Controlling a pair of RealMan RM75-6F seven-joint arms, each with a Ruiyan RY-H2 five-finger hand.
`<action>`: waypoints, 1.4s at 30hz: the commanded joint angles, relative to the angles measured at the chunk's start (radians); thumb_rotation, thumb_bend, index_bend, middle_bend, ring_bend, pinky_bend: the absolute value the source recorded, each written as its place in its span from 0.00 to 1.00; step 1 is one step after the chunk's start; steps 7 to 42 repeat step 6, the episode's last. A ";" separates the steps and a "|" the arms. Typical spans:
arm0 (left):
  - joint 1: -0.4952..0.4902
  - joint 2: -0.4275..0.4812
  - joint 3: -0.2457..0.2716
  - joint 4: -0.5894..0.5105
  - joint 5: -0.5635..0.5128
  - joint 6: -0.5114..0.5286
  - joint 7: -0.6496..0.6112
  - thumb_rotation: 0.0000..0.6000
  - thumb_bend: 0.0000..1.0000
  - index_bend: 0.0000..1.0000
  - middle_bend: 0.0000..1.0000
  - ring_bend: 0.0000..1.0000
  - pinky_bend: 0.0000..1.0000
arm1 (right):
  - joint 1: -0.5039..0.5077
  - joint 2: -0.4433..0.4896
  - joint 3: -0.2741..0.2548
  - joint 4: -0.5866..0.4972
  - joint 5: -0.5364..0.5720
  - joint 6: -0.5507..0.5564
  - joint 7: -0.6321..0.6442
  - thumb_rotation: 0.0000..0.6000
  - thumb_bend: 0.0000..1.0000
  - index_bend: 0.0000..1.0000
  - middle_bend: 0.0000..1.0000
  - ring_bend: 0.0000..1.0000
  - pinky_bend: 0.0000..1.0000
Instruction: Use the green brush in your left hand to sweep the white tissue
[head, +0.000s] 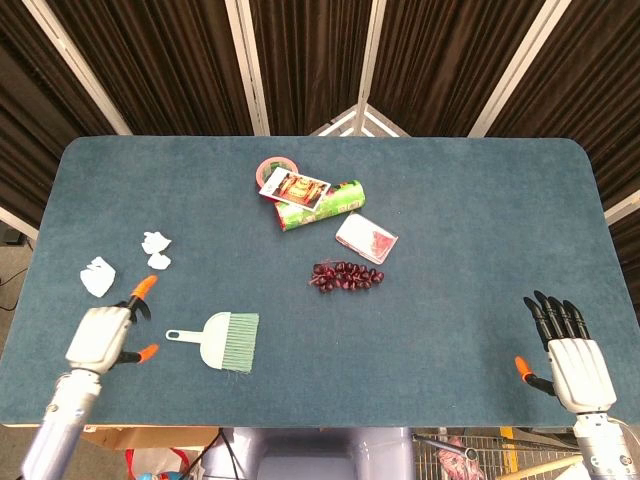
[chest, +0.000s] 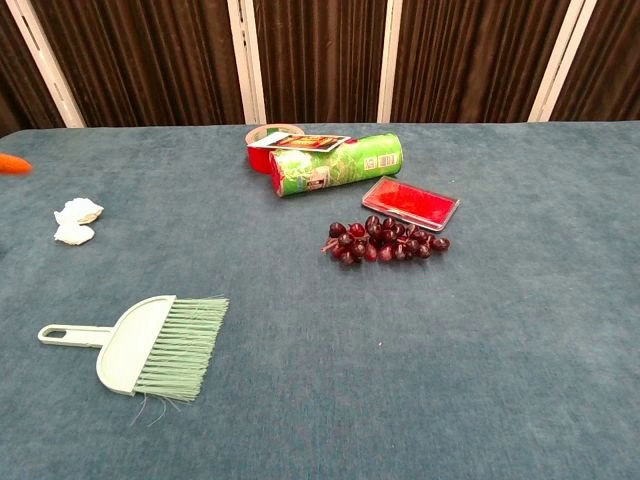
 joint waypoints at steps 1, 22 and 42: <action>0.069 0.080 0.041 0.034 0.126 0.100 -0.095 1.00 0.04 0.00 0.00 0.01 0.11 | 0.000 -0.003 0.001 0.003 -0.006 0.005 -0.007 1.00 0.32 0.00 0.00 0.00 0.00; 0.144 0.085 0.055 0.184 0.260 0.263 -0.117 1.00 0.04 0.00 0.00 0.00 0.00 | -0.003 -0.010 0.000 0.012 -0.016 0.017 -0.019 1.00 0.32 0.00 0.00 0.00 0.00; 0.144 0.085 0.055 0.184 0.260 0.263 -0.117 1.00 0.04 0.00 0.00 0.00 0.00 | -0.003 -0.010 0.000 0.012 -0.016 0.017 -0.019 1.00 0.32 0.00 0.00 0.00 0.00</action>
